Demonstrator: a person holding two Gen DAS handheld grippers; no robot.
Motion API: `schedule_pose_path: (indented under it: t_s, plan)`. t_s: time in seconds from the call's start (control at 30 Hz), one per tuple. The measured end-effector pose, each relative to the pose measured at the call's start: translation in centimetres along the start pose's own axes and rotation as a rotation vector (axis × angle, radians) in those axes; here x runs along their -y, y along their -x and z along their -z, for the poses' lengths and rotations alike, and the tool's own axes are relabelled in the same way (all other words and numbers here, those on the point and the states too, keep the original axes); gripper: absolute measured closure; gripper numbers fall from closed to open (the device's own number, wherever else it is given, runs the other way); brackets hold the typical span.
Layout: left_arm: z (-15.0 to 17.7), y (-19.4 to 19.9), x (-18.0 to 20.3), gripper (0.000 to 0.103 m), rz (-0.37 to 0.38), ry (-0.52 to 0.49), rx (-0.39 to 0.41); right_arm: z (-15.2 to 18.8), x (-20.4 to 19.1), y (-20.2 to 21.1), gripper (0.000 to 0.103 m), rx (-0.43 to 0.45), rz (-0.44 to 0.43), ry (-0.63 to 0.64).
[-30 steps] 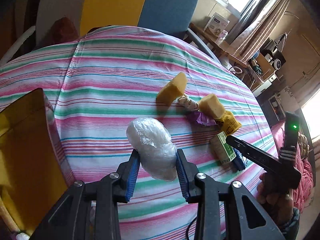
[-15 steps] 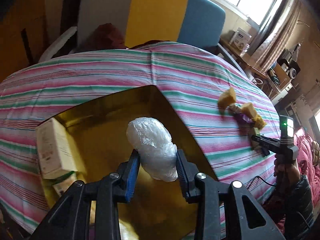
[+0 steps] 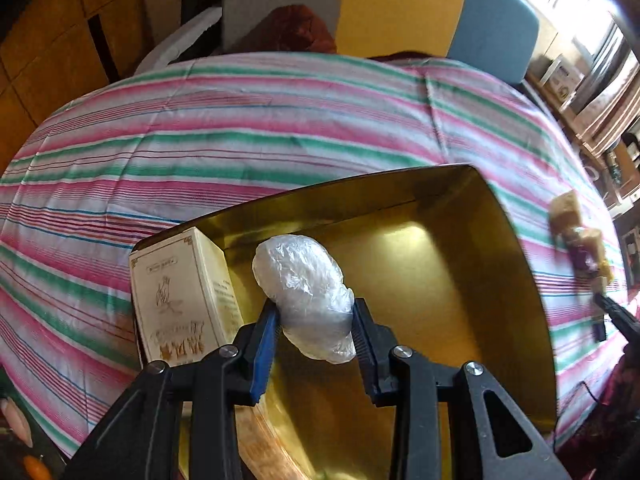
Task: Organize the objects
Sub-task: 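Carry the plastic ball over the tray while the right gripper grasps the green box, then open the left gripper to drop the plastic ball into the tray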
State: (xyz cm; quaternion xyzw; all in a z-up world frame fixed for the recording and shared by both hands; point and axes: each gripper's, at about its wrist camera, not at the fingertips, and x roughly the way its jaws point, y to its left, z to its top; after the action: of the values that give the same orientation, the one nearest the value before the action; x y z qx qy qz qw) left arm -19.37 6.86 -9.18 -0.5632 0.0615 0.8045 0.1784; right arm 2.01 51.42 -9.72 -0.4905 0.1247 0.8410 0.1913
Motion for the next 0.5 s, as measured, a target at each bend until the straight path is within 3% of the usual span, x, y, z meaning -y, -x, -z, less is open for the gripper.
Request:
schedule_pose_path:
  t_s: [0.33, 0.5]
  plan:
    - [-1.3, -1.6, 0.2, 0.061, -0.062, -0.021, -0.021, 0.1, -1.2, 0.4, 0.072, 0.014, -0.039, 0.037]
    - [-0.8, -0.3, -0.7, 0.058, -0.038, 0.025, -0.007, 0.2, -1.1, 0.4, 0.072, 0.013, -0.044, 0.034]
